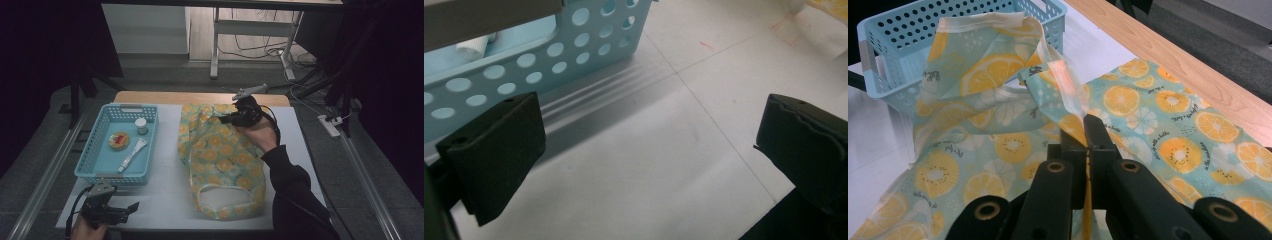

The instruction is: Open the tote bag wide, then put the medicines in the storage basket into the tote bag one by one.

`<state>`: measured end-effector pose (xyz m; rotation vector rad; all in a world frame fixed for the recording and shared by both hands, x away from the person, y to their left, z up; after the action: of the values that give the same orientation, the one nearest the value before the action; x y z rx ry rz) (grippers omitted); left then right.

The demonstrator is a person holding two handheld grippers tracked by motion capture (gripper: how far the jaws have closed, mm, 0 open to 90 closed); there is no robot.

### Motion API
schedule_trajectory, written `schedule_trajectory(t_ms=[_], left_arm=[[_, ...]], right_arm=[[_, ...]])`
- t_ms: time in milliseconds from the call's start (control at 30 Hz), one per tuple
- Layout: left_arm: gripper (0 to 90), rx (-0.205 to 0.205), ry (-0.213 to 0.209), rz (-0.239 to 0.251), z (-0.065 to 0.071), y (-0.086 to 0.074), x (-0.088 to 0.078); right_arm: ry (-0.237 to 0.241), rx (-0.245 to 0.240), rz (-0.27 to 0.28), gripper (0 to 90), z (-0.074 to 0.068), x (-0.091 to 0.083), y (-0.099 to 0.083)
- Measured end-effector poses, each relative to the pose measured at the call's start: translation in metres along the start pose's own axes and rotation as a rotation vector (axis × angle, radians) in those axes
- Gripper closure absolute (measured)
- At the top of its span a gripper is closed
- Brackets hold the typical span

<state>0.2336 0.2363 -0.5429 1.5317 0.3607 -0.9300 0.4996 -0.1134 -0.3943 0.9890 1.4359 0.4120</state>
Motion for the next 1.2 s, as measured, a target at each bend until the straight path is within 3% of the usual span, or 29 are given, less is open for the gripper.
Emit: schedule_trajectory(t_ms=[533,867,1200], left_arm=[[0.0,-0.037,-0.012,0.015,-0.004,0.0,-0.002],[0.0,-0.014,0.001,0.032,-0.004,0.003,-0.008],[0.0,-0.021,-0.035,0.061,-0.008,0.007,-0.016]], right_arm=[[0.005,-0.006,0.007,89.7,-0.001,-0.001,-0.001],[0.006,-0.006,0.005,89.8,0.0,0.001,-0.003],[0.0,-0.008,0.0,89.7,0.001,0.001,-0.004]])
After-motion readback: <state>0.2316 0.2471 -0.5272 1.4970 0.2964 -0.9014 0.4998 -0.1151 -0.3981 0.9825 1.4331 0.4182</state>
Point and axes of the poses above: each handheld gripper's, and its own axes: x roughly forward along the jaws, y roughly out of its top, z roughly to its right, the point moved 3 cm from there along x, roughly forward along the jaws, and after that the axes turned 9 degrees about y, right-handed, at the moved point
